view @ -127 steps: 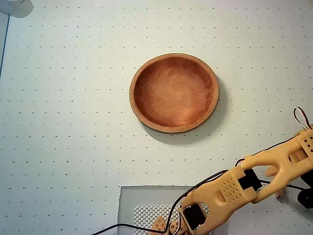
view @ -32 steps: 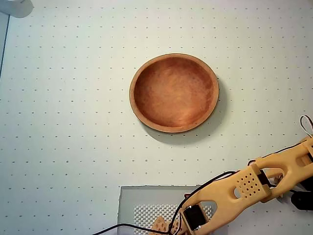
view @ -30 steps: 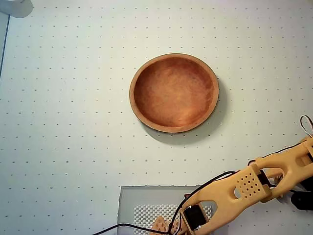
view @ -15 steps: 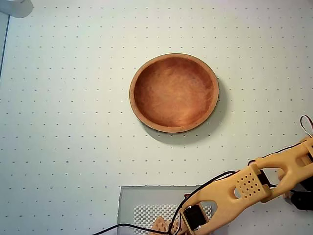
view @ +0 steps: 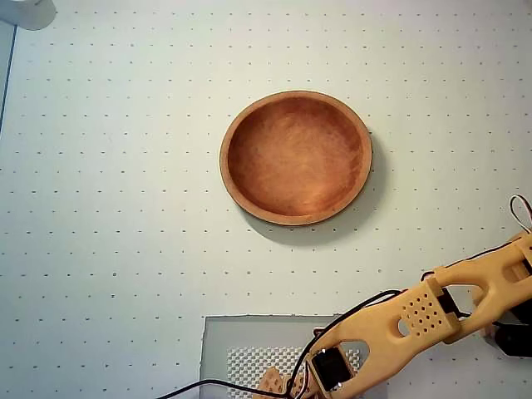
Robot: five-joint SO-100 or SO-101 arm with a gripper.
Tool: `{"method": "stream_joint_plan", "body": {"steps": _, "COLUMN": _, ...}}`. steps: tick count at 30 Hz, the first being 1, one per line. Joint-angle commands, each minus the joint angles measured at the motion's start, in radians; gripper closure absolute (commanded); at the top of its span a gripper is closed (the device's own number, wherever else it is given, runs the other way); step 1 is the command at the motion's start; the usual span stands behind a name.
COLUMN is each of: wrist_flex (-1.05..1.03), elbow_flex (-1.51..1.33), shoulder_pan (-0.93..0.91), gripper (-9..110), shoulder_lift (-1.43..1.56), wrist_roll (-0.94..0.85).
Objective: Grasp a clothespin and put it in the bowl.
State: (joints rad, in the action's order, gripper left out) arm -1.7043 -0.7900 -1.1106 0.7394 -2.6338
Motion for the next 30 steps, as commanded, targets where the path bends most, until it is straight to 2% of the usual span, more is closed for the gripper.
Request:
{"method": "stream_joint_plan", "body": {"steps": 1, "wrist_flex": -0.015, "elbow_flex": -0.008, "shoulder_pan": 0.037, "gripper": 105, "shoulder_lift": 0.233, "wrist_roll": 0.003}}
{"method": "stream_joint_plan", "body": {"steps": 20, "wrist_flex": -0.015, "elbow_flex": -0.357, "shoulder_pan": 0.331, "gripper": 105, "shoulder_lift": 0.946, "wrist_roll": 0.009}}
{"method": "stream_joint_plan", "body": {"steps": 30, "wrist_flex": -0.015, "elbow_flex": -0.554, "shoulder_pan": 0.637, "gripper": 105, "shoulder_lift": 1.197, "wrist_roll": 0.295}}
